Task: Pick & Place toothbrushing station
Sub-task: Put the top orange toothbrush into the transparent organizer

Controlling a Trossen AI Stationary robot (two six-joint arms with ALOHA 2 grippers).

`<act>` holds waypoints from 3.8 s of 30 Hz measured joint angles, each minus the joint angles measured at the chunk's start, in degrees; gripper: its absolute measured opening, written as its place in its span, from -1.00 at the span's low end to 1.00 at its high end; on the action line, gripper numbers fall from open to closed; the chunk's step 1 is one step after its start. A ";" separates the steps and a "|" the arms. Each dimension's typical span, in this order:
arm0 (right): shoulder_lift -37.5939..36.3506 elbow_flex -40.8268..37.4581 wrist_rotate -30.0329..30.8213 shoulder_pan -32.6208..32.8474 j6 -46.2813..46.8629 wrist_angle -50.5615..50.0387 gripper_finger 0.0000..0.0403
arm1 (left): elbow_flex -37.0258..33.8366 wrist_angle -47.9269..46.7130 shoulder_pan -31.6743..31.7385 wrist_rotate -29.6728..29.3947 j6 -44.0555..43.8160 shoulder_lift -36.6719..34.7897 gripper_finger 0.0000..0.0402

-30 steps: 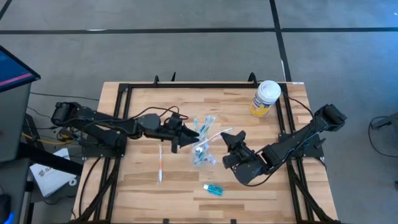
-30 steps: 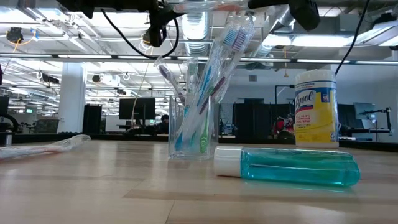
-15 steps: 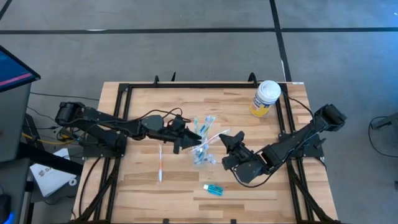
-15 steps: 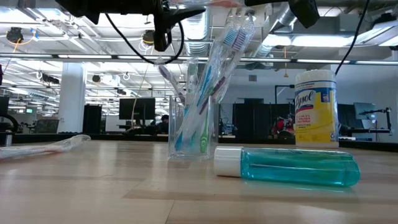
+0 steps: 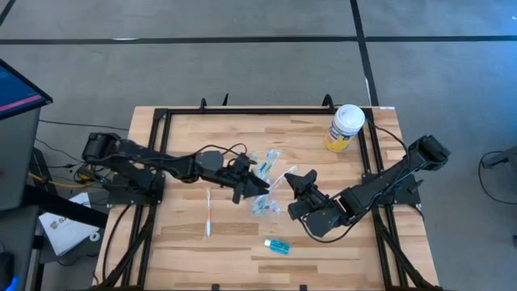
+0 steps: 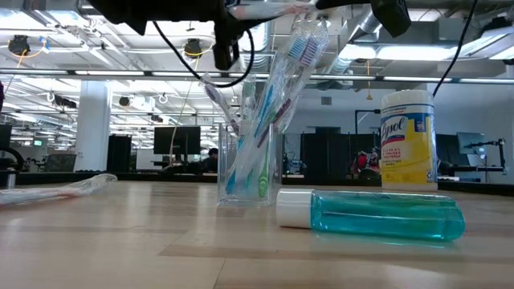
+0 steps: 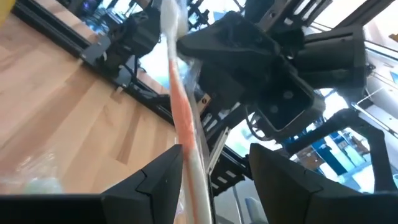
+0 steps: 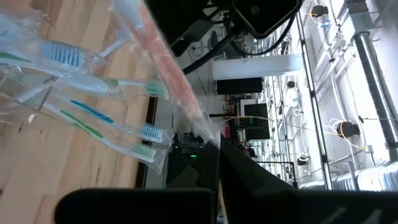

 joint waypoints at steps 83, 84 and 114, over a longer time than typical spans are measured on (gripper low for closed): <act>-0.02 -0.02 1.66 5.53 0.85 0.59 -0.54 | 11.65 -0.22 5.68 11.32 6.14 10.61 -0.95; -0.02 -0.02 1.66 5.53 1.81 0.54 -0.54 | 11.65 -0.20 5.68 11.31 6.76 10.61 -0.96; -0.59 -0.02 1.47 8.04 47.11 -31.62 -0.54 | 3.86 2.38 -2.85 -8.22 23.54 0.48 -0.94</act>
